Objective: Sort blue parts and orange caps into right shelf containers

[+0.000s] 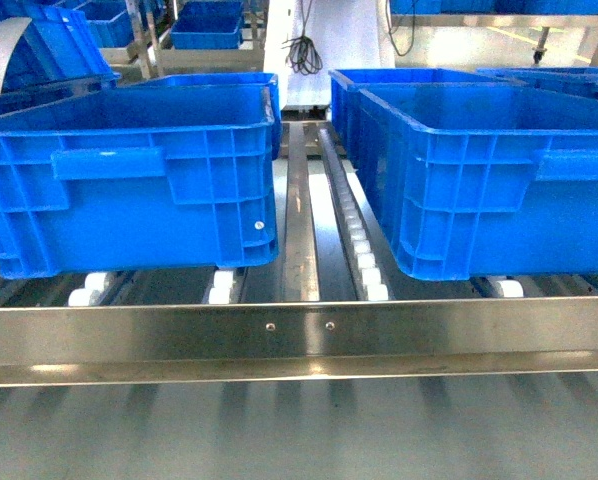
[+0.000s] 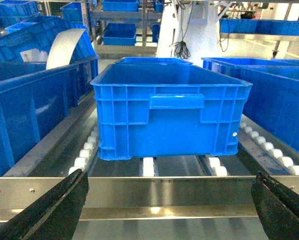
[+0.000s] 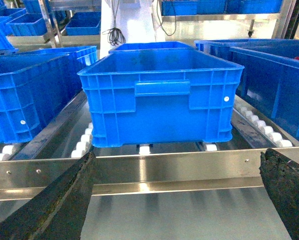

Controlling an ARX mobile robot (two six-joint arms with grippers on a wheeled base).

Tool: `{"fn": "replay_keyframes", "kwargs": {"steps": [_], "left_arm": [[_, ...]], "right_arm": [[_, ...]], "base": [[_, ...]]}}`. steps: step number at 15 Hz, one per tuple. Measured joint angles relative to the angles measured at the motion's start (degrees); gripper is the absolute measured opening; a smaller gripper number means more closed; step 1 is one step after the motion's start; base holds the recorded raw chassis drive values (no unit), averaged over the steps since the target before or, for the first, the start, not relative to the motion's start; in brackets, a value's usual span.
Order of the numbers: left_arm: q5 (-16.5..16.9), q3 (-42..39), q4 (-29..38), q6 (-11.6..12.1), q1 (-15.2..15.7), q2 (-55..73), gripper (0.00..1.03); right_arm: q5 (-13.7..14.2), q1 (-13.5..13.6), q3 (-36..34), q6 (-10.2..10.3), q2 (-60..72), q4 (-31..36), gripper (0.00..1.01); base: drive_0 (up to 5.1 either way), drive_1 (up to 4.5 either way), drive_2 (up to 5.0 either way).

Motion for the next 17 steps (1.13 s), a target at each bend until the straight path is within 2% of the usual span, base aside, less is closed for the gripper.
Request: {"fn": "replay_keyframes", "kwargs": {"steps": [17], "left_arm": [[0.0, 0.0, 0.0, 0.0, 0.0, 0.0, 0.98]], "right_arm": [[0.0, 0.0, 0.0, 0.02, 0.0, 0.0, 0.98]], "base": [[0.0, 0.0, 0.0]]}}
